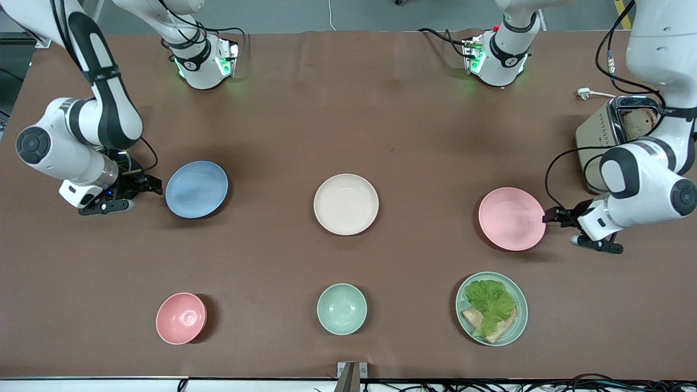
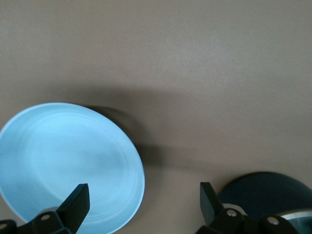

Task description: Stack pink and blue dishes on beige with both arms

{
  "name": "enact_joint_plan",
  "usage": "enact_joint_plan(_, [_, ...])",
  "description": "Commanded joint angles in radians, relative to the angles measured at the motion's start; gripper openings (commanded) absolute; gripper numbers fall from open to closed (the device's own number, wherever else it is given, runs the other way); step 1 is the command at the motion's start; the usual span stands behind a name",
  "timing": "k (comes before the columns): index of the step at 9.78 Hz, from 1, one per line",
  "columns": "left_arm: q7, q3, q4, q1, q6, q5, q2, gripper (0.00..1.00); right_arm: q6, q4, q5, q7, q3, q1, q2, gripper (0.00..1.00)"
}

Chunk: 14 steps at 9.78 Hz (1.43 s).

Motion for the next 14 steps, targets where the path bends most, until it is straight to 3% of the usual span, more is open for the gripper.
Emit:
enact_joint_plan(1, [0.027, -0.006, -0.002, 0.003, 0.032, -0.022, 0.048, 0.41, 0.024, -0.001, 0.150, -0.144, 0.007, -0.017, 0.052, 1.00])
enact_joint_plan(3, [0.027, -0.008, 0.004, 0.003, 0.032, -0.022, 0.059, 0.12, 0.074, -0.002, 0.217, -0.249, 0.007, -0.031, 0.101, 1.00])
enact_joint_plan(6, [0.028, -0.040, 0.014, 0.004, 0.016, -0.057, 0.018, 0.00, 0.104, -0.002, 0.301, -0.341, 0.007, -0.038, 0.145, 0.97])
enact_joint_plan(8, [-0.026, -0.115, 0.050, 0.004, -0.097, -0.060, -0.059, 0.00, 0.093, -0.011, 0.375, -0.413, 0.007, -0.048, 0.159, 0.78])
enact_joint_plan(11, [-0.482, -0.346, 0.061, -0.008, -0.148, -0.056, -0.116, 0.01, 0.075, -0.018, 0.384, -0.421, 0.007, -0.048, 0.170, 0.50])
enact_joint_plan(12, [-0.605, -0.400, 0.063, -0.040, -0.124, -0.048, -0.107, 0.01, 0.070, -0.019, 0.386, -0.417, 0.007, -0.048, 0.175, 0.32])
enact_joint_plan(13, [-0.704, -0.402, 0.054, -0.119, -0.063, -0.048, -0.102, 0.01, 0.026, -0.012, 0.414, -0.409, 0.005, -0.052, 0.175, 0.01])
enact_joint_plan(14, [-0.825, -0.399, 0.055, -0.208, -0.030, -0.033, -0.081, 0.01, -0.043, 0.016, 0.441, -0.416, -0.001, -0.054, 0.173, 0.00])
